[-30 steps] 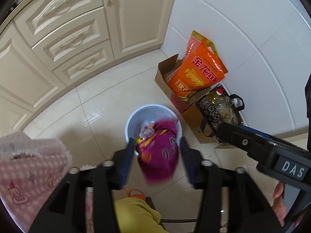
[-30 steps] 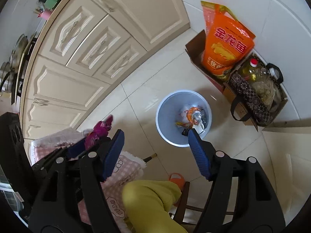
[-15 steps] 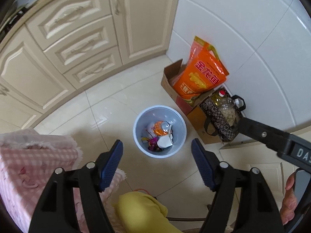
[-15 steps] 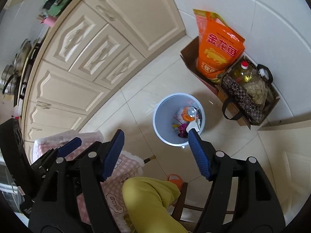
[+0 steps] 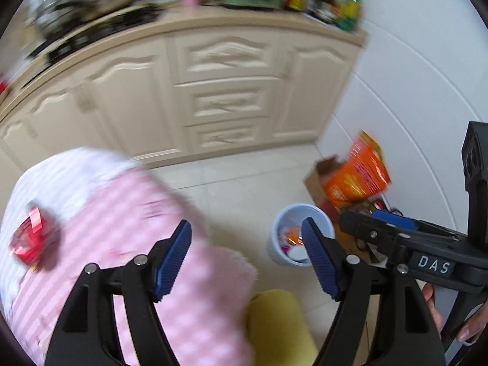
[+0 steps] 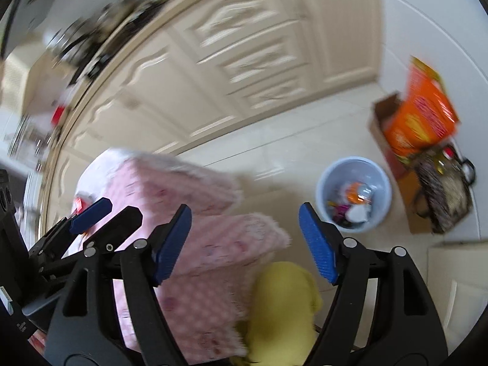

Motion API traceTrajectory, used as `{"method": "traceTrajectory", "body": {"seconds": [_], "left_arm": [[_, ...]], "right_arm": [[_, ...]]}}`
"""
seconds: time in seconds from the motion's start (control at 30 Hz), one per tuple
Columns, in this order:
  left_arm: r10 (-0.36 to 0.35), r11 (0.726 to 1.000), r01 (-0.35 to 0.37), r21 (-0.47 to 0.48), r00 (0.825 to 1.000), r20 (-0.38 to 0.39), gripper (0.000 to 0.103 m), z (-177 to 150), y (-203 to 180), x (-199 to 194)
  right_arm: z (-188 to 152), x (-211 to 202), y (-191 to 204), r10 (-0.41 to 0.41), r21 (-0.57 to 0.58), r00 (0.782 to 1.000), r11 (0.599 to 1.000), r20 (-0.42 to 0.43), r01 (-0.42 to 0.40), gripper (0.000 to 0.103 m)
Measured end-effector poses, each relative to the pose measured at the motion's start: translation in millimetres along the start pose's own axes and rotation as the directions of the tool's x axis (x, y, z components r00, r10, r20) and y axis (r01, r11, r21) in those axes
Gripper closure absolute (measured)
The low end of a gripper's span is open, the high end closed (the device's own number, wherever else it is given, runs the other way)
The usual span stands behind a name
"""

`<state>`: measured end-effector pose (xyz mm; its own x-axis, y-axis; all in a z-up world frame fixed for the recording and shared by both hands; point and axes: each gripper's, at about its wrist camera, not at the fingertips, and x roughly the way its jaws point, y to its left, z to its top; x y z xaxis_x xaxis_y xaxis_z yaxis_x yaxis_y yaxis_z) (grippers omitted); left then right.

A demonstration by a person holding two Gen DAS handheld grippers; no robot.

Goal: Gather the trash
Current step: 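Swing both tools back toward the table, then grasp the orange peel piece with the left tool while the right tool grasps the red Coca-Cola can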

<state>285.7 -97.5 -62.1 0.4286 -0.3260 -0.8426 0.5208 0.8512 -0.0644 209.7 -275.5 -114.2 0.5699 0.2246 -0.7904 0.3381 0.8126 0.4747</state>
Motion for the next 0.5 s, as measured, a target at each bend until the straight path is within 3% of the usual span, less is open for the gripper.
{"method": "traceTrajectory", "body": {"seconds": [0.13, 0.3, 0.43, 0.5], "left_arm": [[0.065, 0.992, -0.062, -0.111, 0.997, 0.031, 0.029, -16.5, 73.5, -29.4], [0.154, 0.956, -0.138, -0.26, 0.987, 0.044, 0.028, -44.4, 168.6, -57.0], [0.207, 0.918, -0.185, -0.35, 0.978, 0.026, 0.027, -64.6, 229.1, -65.3], [0.207, 0.904, -0.184, -0.386, 0.978, 0.019, 0.027, -74.7, 253.6, -66.6]], "right_arm": [[-4.4, 22.6, 64.0, 0.049, -0.091, 0.998, 0.994, -0.051, -0.053, 0.027], [-13.0, 64.9, 144.9, 0.117, -0.161, 0.981, 0.977, -0.153, -0.141, 0.027], [-16.5, 108.1, 199.1, 0.227, -0.127, 0.935, 0.955, -0.273, -0.269, 0.027], [-19.1, 125.6, 218.6, 0.239, -0.111, 0.923, 0.953, -0.302, -0.283, 0.027]]}}
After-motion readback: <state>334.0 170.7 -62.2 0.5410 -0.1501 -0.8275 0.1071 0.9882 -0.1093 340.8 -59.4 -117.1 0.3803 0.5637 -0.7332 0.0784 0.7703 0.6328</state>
